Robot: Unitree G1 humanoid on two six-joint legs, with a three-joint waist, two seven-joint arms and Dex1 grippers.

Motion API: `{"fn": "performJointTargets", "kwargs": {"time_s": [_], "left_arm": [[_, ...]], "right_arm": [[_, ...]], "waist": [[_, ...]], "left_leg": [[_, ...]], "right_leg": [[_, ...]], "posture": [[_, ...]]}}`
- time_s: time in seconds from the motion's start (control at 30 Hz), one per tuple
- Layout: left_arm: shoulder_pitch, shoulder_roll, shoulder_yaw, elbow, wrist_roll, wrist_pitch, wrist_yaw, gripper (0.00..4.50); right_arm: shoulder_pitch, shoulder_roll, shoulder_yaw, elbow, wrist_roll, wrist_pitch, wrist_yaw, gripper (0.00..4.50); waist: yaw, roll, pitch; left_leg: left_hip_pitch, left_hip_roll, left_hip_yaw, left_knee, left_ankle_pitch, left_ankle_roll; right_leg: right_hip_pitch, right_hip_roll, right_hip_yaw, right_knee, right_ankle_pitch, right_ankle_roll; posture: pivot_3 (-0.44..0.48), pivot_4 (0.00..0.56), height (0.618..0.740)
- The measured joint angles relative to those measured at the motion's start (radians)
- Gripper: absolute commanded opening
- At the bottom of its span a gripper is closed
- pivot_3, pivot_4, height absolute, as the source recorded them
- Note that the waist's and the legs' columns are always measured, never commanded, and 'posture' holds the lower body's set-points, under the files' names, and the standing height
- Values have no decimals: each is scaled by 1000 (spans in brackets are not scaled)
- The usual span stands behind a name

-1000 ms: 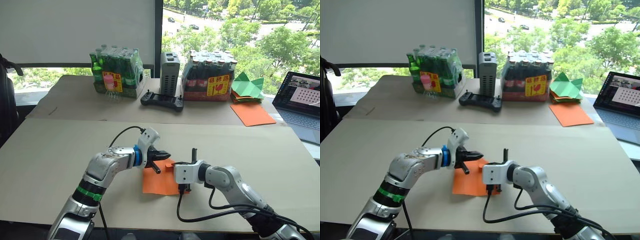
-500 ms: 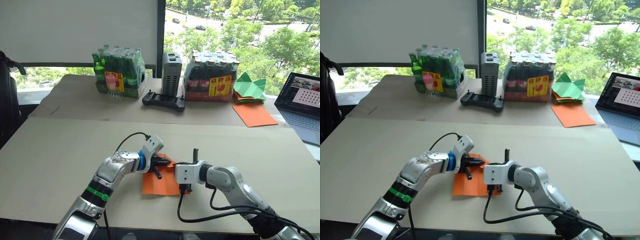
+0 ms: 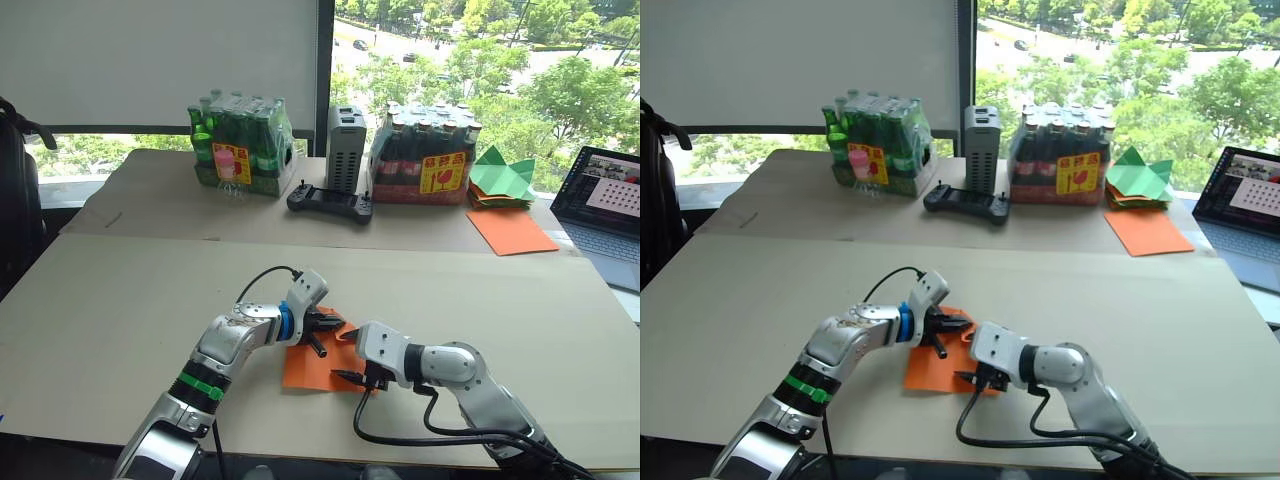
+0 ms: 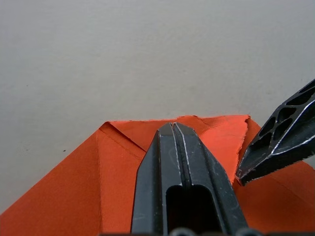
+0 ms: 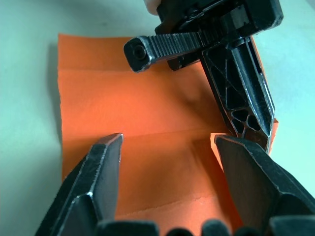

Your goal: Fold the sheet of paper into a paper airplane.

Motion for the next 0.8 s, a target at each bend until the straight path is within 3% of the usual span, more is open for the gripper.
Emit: {"fn": "performJointTargets", "kwargs": {"time_s": [0.03,0.13,0.37,0.8], "left_arm": [[0,-1,1,0,0,0,0,0],[0,-2,2,1,2,0,-1,0],[0,-3,5,1,5,2,-3,0],[1,-6,10,-5,12,14,-3,0]], "right_arm": [[0,14,-23,-2,32,35,-8,3257],[-6,60,-82,-1,99,112,-51,2458],[-13,58,-105,27,129,149,-106,84],[-13,49,-58,82,88,138,-198,84]], "waist": [[0,0,0],[0,0,0],[0,0,0],[-2,0,0]], "left_leg": [[0,0,0,0,0,0],[0,0,0,0,0,0],[0,0,0,0,0,0],[0,0,0,0,0,0]], "right_leg": [[0,0,0,0,0,0],[0,0,0,0,0,0],[0,0,0,0,0,0],[0,0,0,0,0,0]], "posture": [[0,150,740],[0,150,740],[0,150,740],[0,150,740]]}}
